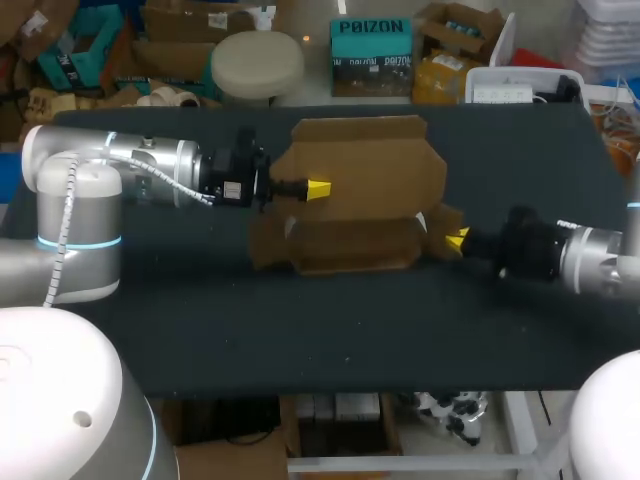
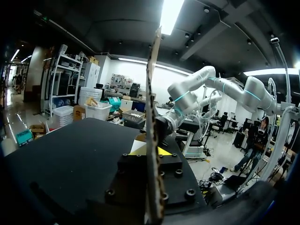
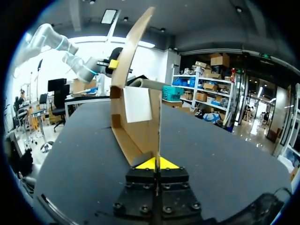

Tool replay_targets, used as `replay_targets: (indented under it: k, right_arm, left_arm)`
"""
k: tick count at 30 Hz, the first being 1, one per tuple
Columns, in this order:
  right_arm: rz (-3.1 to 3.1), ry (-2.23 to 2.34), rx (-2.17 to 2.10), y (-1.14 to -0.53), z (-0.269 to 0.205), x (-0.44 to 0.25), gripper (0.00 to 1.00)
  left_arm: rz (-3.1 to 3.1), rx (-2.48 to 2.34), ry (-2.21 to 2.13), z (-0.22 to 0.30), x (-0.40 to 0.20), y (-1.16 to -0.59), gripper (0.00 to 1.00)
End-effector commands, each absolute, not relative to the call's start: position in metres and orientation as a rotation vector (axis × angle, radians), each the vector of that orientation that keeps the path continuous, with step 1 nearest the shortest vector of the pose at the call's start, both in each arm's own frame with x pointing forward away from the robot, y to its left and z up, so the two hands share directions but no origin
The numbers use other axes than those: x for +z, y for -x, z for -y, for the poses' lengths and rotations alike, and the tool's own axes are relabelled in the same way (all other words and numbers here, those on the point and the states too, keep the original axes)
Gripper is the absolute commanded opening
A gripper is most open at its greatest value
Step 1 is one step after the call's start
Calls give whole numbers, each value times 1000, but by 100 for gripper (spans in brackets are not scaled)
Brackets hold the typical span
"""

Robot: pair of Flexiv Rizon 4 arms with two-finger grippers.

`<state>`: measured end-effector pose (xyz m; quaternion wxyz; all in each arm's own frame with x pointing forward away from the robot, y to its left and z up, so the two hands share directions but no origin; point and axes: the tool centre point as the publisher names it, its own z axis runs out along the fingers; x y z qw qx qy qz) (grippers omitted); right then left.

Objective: Assemble the packaging by folding the flat box into shape, placing the metal phone stand inside, and closing the box properly

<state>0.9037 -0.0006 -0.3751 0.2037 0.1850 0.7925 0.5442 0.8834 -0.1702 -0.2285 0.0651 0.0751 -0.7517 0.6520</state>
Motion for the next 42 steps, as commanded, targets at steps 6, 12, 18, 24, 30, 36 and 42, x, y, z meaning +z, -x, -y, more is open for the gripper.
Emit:
replay_targets:
  k: [6, 12, 18, 24, 30, 36, 42]
  right_arm:
    - [-2161, -543, 1504, -889, -8, -377, 0]
    - [-2154, -568, 1494, -884, -13, -377, 0]
    - [-2131, -623, 1482, -880, -18, -378, 0]
    - [-2095, -694, 1470, -879, -22, -380, 0]
    - [-2063, -756, 1445, -876, -29, -381, 0]
    - [-2040, -796, 1418, -872, -38, -381, 18]
    - [-2021, -840, 1402, -868, -44, -381, 36]
  left_arm:
    - [2269, 1963, -225, 168, -232, -883, 0]
    - [2269, 1963, -225, 168, -232, -883, 0]
    - [2269, 1963, -225, 168, -232, -883, 0]
    - [2269, 1963, -225, 168, -232, -883, 0]
    - [2269, 1963, -225, 168, -232, -883, 0]
    - [2269, 1963, -225, 168, -232, -883, 0]
    - [2269, 1963, -225, 168, -232, -883, 0]
